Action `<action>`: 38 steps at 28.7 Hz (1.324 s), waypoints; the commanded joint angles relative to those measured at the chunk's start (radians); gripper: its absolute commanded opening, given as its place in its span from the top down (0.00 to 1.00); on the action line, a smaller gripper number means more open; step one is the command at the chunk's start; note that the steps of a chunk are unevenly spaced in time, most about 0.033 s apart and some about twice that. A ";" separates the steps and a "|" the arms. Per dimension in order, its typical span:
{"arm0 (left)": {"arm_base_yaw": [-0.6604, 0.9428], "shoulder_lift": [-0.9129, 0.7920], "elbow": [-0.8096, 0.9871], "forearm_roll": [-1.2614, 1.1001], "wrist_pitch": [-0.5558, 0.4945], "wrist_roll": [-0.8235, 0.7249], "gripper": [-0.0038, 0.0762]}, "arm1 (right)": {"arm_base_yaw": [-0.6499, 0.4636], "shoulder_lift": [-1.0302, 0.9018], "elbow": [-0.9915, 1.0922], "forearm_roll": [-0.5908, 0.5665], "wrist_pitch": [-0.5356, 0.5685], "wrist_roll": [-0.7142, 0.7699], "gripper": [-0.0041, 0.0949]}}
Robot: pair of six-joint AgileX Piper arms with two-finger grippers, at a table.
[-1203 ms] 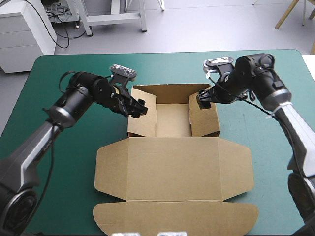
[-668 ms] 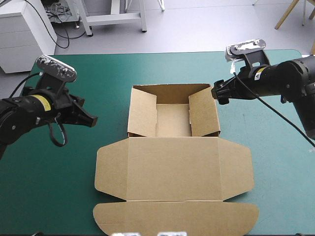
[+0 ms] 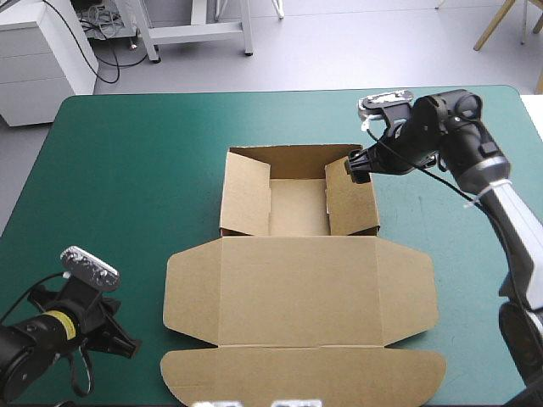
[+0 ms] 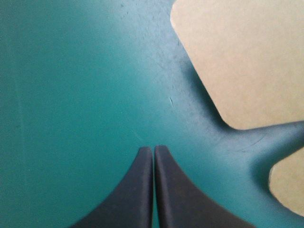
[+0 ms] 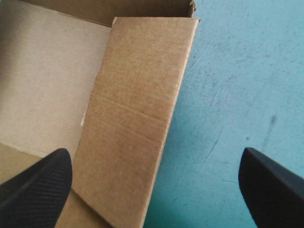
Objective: Fold the box
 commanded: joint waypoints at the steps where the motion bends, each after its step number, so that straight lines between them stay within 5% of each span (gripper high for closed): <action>1: 0.000 -0.072 0.058 0.023 -0.059 -0.015 0.96 | -0.001 0.071 -0.025 0.005 -0.067 0.007 0.10; 7: 0.000 -0.131 0.080 0.024 -0.057 -0.038 0.96 | -0.001 0.228 -0.025 0.009 -0.094 0.007 0.20; 9: 0.000 -0.135 0.080 0.024 -0.057 -0.038 0.96 | -0.001 0.244 -0.025 0.011 -0.104 0.007 0.34; 15: 0.000 -0.135 0.086 0.026 -0.067 -0.038 0.96 | -0.001 0.246 -0.025 0.024 -0.118 0.007 0.98; 32: 0.000 -0.135 0.086 0.026 -0.104 -0.038 0.96 | -0.001 0.236 -0.025 0.022 -0.115 0.003 0.96; 35: 0.000 -0.135 0.086 0.026 -0.104 -0.038 0.96 | -0.001 0.208 -0.033 0.005 -0.118 0.003 0.83; 38: 0.000 -0.135 0.086 0.026 -0.103 -0.038 0.96 | -0.001 0.171 -0.048 -0.020 -0.099 0.003 0.55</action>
